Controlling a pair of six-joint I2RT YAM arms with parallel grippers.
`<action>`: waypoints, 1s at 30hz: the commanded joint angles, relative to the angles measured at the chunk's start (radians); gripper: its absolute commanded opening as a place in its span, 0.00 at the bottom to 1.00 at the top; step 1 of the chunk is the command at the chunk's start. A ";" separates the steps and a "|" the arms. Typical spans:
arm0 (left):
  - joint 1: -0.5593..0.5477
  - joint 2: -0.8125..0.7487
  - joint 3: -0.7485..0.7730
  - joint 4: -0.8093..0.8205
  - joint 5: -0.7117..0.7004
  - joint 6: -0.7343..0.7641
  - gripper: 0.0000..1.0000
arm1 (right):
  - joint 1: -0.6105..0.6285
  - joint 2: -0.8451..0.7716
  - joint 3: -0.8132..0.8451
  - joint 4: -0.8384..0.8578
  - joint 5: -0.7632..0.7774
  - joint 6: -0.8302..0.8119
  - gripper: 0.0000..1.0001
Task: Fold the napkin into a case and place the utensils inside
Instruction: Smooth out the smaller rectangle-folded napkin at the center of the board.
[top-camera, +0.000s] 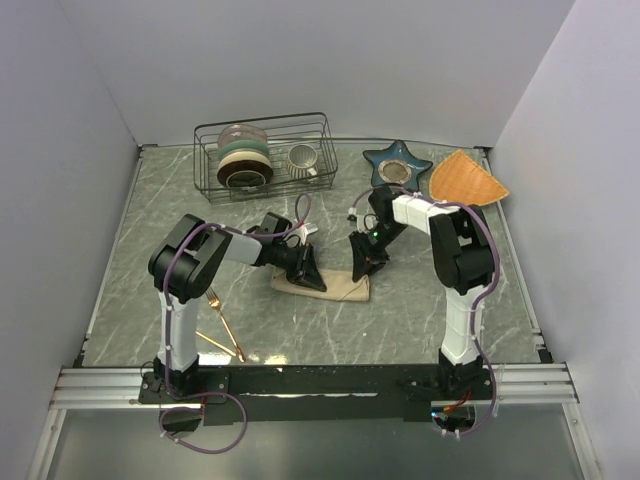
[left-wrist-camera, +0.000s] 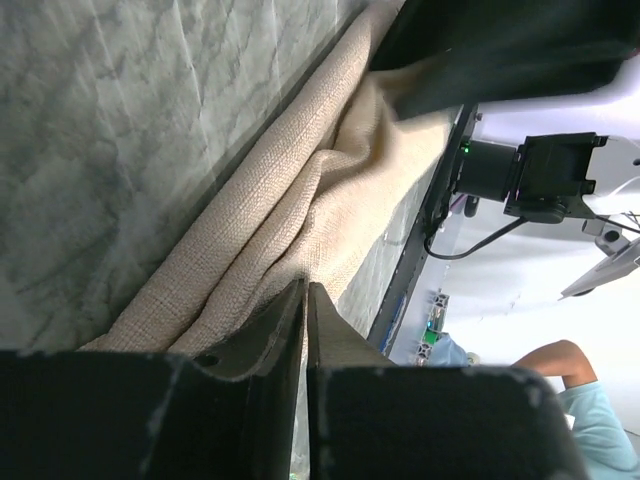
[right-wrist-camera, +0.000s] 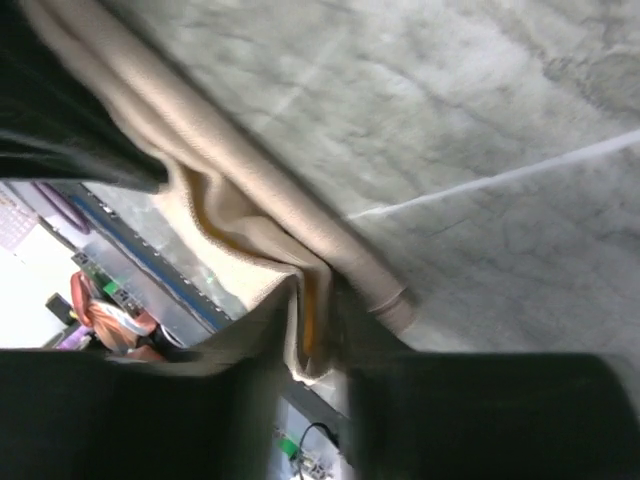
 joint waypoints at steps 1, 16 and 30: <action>0.006 0.027 0.010 -0.015 -0.091 0.010 0.13 | -0.025 -0.129 0.089 -0.048 -0.013 -0.037 0.48; 0.005 0.027 0.018 -0.020 -0.088 0.016 0.13 | 0.021 -0.264 -0.199 0.256 -0.343 0.269 0.44; 0.029 -0.242 -0.042 0.049 0.010 0.041 0.38 | -0.009 -0.040 -0.246 0.325 -0.102 0.306 0.29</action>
